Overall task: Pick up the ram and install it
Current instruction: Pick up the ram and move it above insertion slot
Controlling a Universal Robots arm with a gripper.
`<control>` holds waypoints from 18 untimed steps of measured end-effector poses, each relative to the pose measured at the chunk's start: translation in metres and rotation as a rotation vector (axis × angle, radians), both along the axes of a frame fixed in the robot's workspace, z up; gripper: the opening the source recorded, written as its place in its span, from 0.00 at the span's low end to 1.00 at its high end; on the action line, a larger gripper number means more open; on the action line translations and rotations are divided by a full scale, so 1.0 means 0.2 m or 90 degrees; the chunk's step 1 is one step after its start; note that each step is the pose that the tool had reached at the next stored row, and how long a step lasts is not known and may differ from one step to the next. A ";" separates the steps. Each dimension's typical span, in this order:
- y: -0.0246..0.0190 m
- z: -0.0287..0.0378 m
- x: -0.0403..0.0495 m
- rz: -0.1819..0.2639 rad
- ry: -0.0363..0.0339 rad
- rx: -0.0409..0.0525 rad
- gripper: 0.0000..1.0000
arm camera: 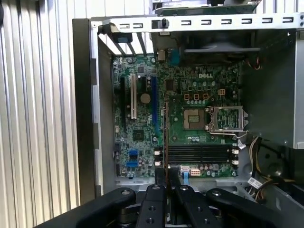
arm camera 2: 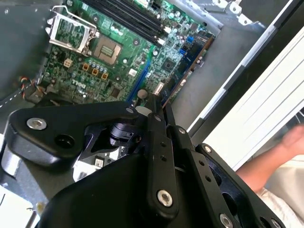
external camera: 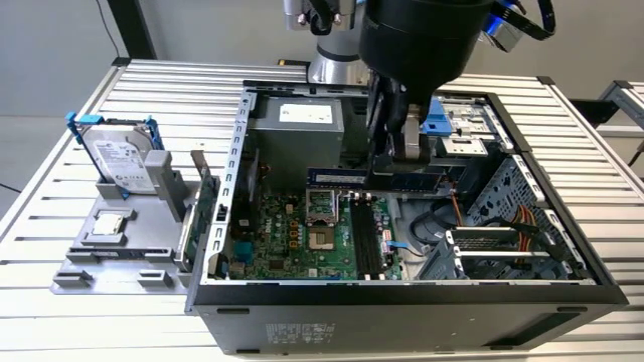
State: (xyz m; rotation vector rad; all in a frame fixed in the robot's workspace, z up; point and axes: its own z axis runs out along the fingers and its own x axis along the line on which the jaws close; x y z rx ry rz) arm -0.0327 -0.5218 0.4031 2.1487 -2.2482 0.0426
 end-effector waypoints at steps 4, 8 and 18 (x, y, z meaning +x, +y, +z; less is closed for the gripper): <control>0.006 0.000 0.051 0.000 0.0000 -0.0001 0.00; 0.008 0.000 0.104 0.000 0.0001 -0.0001 0.00; 0.009 0.000 0.249 0.000 0.0014 0.0000 0.00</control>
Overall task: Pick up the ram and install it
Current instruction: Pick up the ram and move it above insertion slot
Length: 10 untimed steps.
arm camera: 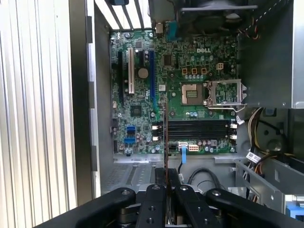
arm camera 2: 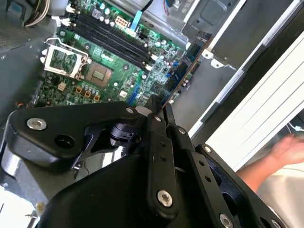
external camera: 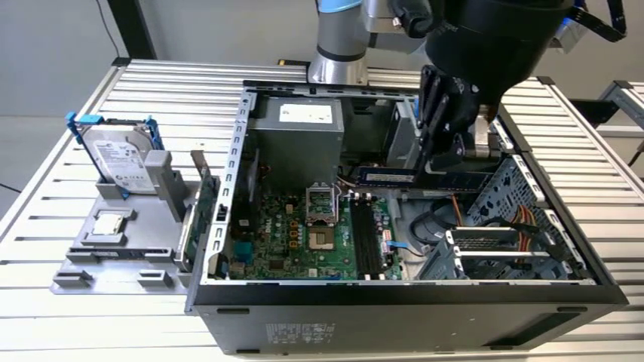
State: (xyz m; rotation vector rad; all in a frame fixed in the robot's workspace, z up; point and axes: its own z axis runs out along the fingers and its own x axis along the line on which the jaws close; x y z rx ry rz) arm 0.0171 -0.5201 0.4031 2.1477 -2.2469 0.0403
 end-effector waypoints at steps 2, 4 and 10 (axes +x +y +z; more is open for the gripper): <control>0.000 0.000 0.027 0.000 0.0005 0.0000 0.00; 0.000 0.000 0.050 0.000 0.0008 0.0000 0.00; 0.009 0.000 0.082 0.000 0.0009 -0.0003 0.00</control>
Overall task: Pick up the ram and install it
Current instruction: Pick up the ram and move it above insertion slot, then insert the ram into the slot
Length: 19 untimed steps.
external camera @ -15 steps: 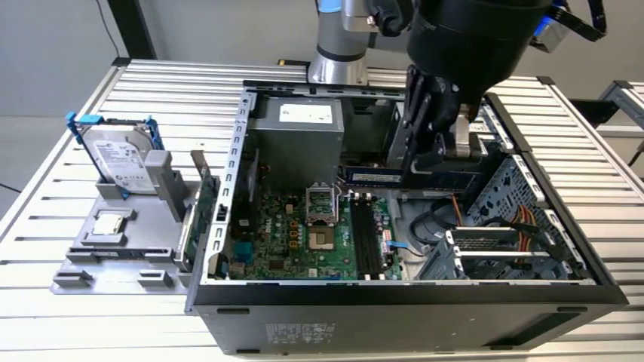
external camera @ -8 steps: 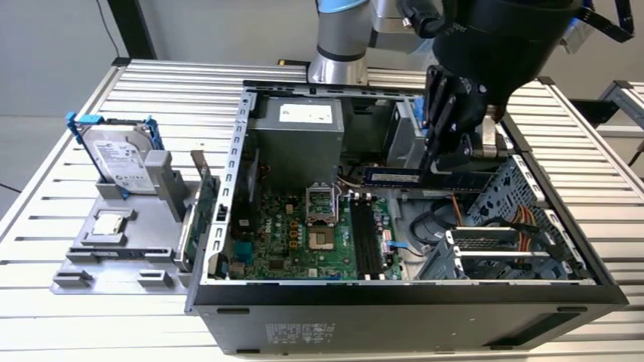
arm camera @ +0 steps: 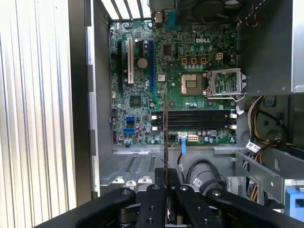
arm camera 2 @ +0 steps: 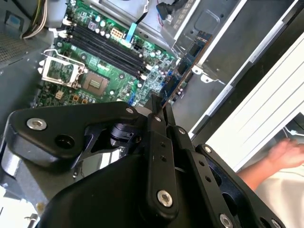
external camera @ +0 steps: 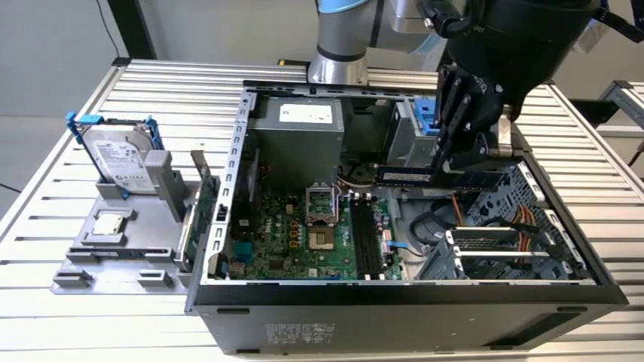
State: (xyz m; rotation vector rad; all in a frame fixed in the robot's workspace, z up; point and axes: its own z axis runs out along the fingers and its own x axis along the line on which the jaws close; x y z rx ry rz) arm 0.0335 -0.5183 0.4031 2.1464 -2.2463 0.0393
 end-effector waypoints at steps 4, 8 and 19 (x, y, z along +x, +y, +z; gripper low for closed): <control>0.043 0.000 0.000 0.000 0.0000 -0.0013 0.00; 0.073 0.000 0.003 0.000 -0.0001 -0.0023 0.00; 0.073 0.001 0.003 0.000 0.0000 -0.0029 0.00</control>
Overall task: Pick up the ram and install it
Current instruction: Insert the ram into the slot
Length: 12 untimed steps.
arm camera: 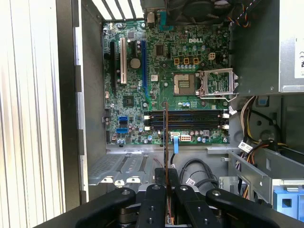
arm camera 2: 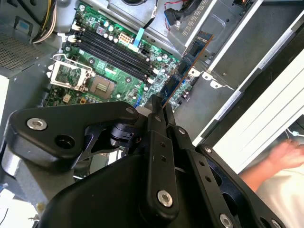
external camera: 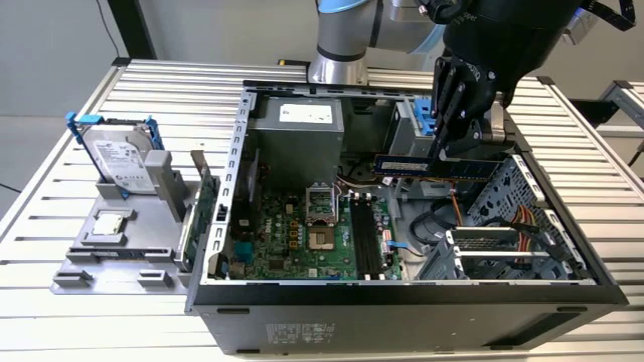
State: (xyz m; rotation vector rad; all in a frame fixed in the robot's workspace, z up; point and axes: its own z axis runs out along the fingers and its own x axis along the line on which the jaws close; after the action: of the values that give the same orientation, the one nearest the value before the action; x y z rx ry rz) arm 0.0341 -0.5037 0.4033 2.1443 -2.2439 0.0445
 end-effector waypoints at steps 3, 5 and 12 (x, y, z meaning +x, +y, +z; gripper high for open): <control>0.000 0.000 0.000 0.000 0.0000 0.0001 0.00; 0.000 0.000 0.000 -0.005 0.0000 0.0000 0.00; 0.000 0.000 0.000 -0.052 0.0000 0.0000 0.00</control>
State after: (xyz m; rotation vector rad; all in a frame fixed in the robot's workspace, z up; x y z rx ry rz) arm 0.0341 -0.5036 0.4034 2.0498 -2.3290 0.0421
